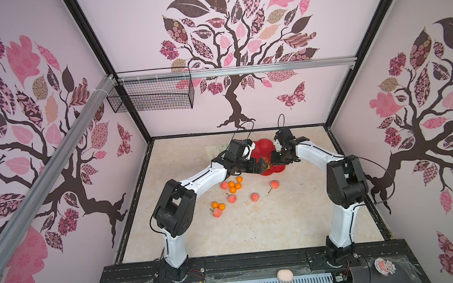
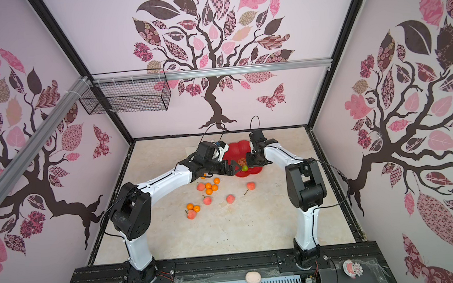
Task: Place and organize the fake fruits in the fruit bowl
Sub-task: 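Open the right gripper to drop the pear next to the apple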
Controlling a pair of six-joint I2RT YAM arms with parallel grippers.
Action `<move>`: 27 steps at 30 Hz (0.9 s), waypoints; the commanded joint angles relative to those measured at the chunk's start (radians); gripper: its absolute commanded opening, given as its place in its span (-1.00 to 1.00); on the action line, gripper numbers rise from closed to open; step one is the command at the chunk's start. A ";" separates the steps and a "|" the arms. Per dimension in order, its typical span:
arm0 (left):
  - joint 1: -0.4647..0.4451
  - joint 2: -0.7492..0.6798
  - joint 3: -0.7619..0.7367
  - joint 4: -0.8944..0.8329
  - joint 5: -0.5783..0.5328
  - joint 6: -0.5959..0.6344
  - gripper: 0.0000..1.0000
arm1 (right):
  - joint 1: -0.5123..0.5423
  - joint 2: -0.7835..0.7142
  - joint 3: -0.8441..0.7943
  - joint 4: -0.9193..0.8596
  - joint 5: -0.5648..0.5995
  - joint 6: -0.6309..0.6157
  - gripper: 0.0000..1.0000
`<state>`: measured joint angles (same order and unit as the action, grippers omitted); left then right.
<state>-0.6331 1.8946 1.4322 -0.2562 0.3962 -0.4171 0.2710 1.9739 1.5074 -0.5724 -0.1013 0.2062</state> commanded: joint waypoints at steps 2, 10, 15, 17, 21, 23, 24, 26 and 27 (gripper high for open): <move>0.000 0.004 0.027 -0.002 -0.007 0.016 0.94 | -0.001 0.061 0.054 -0.040 -0.010 -0.004 -0.23; 0.000 0.005 0.029 -0.008 -0.010 0.016 0.94 | -0.001 0.091 0.067 -0.050 -0.008 -0.009 -0.20; 0.000 0.002 0.032 -0.013 -0.011 0.017 0.94 | -0.001 0.100 0.070 -0.057 -0.007 -0.007 -0.19; 0.000 0.001 0.032 -0.015 -0.015 0.017 0.94 | -0.001 0.095 0.071 -0.058 -0.001 -0.008 -0.19; 0.003 -0.011 0.033 -0.019 -0.022 0.019 0.94 | -0.001 0.057 0.066 -0.049 0.012 -0.006 -0.14; 0.004 -0.030 0.027 -0.020 -0.033 0.024 0.94 | -0.001 0.026 0.059 -0.040 0.029 -0.006 -0.11; 0.005 -0.041 0.024 -0.020 -0.042 0.027 0.95 | -0.001 0.010 0.054 -0.034 0.035 -0.005 -0.10; 0.012 -0.068 0.014 -0.021 -0.064 0.029 0.95 | -0.001 -0.032 0.040 -0.016 0.039 -0.004 -0.09; 0.017 -0.081 0.007 -0.019 -0.073 0.031 0.95 | -0.001 -0.050 0.032 -0.005 0.037 -0.002 -0.09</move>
<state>-0.6296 1.8805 1.4322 -0.2798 0.3592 -0.4114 0.2710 2.0228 1.5372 -0.5949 -0.0845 0.2031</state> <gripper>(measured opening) 0.975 0.454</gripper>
